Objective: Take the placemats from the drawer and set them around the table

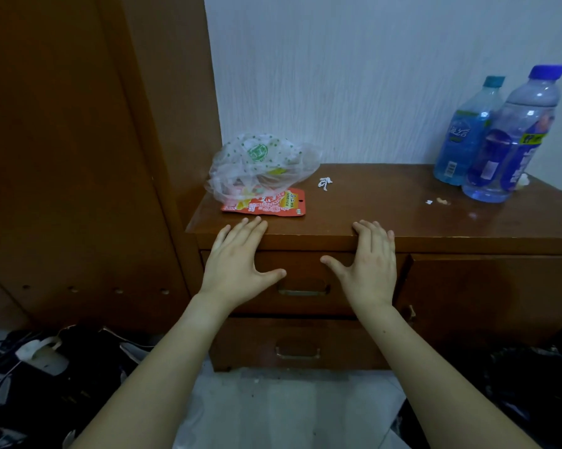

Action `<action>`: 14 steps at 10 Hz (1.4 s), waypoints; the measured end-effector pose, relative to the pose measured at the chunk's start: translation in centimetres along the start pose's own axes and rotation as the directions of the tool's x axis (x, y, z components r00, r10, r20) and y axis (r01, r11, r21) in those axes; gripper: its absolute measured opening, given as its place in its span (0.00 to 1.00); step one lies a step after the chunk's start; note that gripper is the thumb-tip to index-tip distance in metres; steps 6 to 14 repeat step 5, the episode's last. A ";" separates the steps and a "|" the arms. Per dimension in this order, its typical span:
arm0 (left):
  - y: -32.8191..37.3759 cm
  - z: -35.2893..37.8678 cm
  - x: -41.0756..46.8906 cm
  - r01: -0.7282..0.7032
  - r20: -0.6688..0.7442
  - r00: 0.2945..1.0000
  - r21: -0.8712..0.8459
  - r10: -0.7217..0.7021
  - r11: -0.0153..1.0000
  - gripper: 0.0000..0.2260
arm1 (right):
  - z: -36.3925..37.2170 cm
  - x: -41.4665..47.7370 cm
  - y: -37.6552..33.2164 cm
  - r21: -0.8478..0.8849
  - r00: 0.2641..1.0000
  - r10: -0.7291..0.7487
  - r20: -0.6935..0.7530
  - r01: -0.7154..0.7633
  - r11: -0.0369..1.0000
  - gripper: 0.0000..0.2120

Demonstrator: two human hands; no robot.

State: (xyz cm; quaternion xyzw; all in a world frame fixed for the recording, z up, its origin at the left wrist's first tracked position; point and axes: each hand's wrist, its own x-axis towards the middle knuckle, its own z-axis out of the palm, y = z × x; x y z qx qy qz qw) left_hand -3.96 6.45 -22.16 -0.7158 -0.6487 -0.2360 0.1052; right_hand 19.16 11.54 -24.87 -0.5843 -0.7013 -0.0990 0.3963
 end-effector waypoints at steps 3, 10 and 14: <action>2.1 -5.8 0.9 0.089 0.288 0.956 -0.080 -0.062 0.993 0.28 | -7.5 2.5 0.5 0.031 0.858 -0.120 0.499 0.120 0.992 0.35; 5.9 -17.3 1.6 0.102 0.262 0.963 -0.153 -0.059 0.983 0.18 | -19.2 7.0 -4.4 0.150 0.845 -0.092 0.527 0.014 0.989 0.19; 5.9 -17.3 1.6 0.102 0.262 0.963 -0.153 -0.059 0.983 0.18 | -19.2 7.0 -4.4 0.150 0.845 -0.092 0.527 0.014 0.989 0.19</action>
